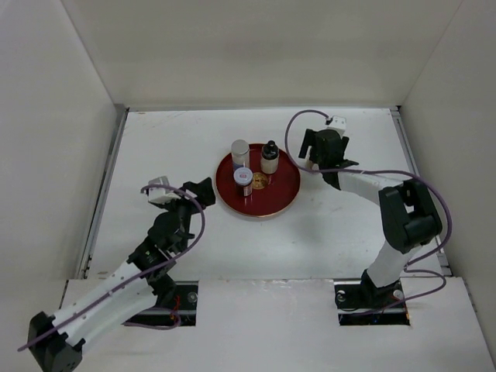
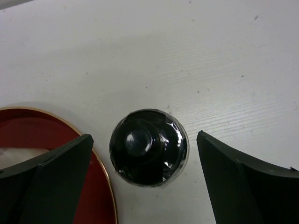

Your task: Organize the condiment bottles

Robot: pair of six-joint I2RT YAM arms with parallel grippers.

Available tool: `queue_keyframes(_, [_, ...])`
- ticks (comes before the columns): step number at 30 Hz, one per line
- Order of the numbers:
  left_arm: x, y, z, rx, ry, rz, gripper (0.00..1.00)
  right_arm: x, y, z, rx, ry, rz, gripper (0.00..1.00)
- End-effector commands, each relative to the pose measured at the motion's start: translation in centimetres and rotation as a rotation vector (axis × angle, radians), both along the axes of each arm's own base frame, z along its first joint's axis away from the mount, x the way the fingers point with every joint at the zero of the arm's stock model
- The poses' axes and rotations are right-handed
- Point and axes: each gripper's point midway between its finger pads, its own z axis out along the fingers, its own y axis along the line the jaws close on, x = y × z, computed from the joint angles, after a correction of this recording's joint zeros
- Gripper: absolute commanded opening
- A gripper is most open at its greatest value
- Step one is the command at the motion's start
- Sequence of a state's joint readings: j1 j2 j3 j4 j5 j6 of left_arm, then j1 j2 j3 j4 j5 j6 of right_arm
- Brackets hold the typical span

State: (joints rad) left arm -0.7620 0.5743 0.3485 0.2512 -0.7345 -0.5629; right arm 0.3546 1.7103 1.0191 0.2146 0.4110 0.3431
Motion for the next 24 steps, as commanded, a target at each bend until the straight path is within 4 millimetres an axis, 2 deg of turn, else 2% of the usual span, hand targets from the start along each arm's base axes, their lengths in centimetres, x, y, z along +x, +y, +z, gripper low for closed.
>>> queue_keyframes(1, [-0.8,2.6,-2.7,-0.047,0.049,0.070,1.00,2.2,0.1,1.8,-0.009,-0.060,-0.016,0.97])
queue_keyframes(5, [-0.9,4.3,-4.7,-0.029,0.084,0.110,1.00,2.7,0.2,1.6,-0.006,-0.061,-0.024,0.80])
queue_keyframes(8, [-0.7,5.3,-5.7,-0.019,0.097,0.145,1.00,2.3,0.0,3.1,-0.002,-0.095,-0.036,0.65])
queue_keyframes(11, [-0.6,5.4,-6.2,-0.013,0.111,0.139,1.00,0.8,0.1,7.5,0.021,-0.184,-0.038,0.60])
queue_keyframes(15, [-0.4,5.4,-6.5,-0.029,0.102,0.140,1.00,-3.0,1.0,14.7,0.052,-0.318,0.009,0.61])
queue_keyframes(17, [-0.4,5.3,-6.7,-0.023,0.110,0.139,1.00,-5.1,2.4,16.6,0.081,-0.344,0.060,0.61])
queue_keyframes(20, [-0.3,5.1,-6.5,-0.028,0.105,0.128,1.00,-7.2,4.5,17.1,0.104,-0.358,0.124,0.61])
queue_keyframes(24, [-0.2,5.2,-6.8,-0.016,0.109,0.131,1.00,-8.7,8.0,15.4,0.141,-0.332,0.198,0.61])
